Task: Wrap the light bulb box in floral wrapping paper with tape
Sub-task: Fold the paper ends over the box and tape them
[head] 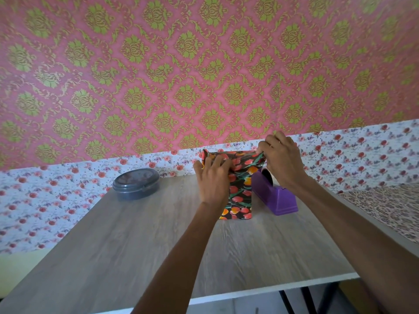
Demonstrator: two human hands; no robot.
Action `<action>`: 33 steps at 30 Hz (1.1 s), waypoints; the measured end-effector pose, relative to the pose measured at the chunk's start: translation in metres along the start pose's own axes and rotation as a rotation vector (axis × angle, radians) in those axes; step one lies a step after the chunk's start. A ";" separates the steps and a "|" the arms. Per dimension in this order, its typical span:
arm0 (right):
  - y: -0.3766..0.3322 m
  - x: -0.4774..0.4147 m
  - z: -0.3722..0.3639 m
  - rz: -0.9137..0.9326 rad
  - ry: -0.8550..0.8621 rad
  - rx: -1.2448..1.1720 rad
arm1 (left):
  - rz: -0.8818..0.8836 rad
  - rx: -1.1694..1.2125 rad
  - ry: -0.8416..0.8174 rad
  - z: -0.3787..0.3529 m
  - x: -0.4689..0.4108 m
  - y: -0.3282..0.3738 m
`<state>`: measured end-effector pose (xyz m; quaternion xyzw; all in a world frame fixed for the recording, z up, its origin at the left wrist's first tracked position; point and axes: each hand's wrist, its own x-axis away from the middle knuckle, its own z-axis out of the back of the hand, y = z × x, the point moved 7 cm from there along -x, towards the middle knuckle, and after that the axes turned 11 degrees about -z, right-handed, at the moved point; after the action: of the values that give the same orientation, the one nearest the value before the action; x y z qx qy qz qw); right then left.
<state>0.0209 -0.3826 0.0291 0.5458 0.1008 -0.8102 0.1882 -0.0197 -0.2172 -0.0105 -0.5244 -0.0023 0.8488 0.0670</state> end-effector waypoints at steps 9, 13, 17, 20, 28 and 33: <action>0.001 -0.001 -0.011 0.022 -0.042 -0.046 | 0.017 0.001 -0.143 -0.005 -0.009 0.000; 0.000 -0.007 -0.011 0.024 0.008 -0.097 | 0.021 -0.013 -0.182 -0.006 -0.013 -0.001; 0.005 -0.003 -0.015 0.156 -0.080 -0.085 | 0.009 -0.018 -0.209 -0.008 -0.015 -0.001; 0.007 0.006 -0.016 0.234 -0.180 -0.067 | 0.020 -0.004 -0.183 -0.008 -0.014 -0.001; -0.011 -0.020 -0.009 -0.011 -0.597 -0.237 | 0.009 0.011 -0.102 -0.011 -0.015 -0.005; -0.050 -0.023 -0.014 -0.031 -0.756 -0.236 | 0.045 0.056 -0.105 -0.011 -0.012 -0.007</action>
<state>0.0194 -0.3276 0.0428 0.1818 0.1253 -0.9397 0.2611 -0.0043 -0.2127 -0.0043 -0.4769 0.0299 0.8762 0.0624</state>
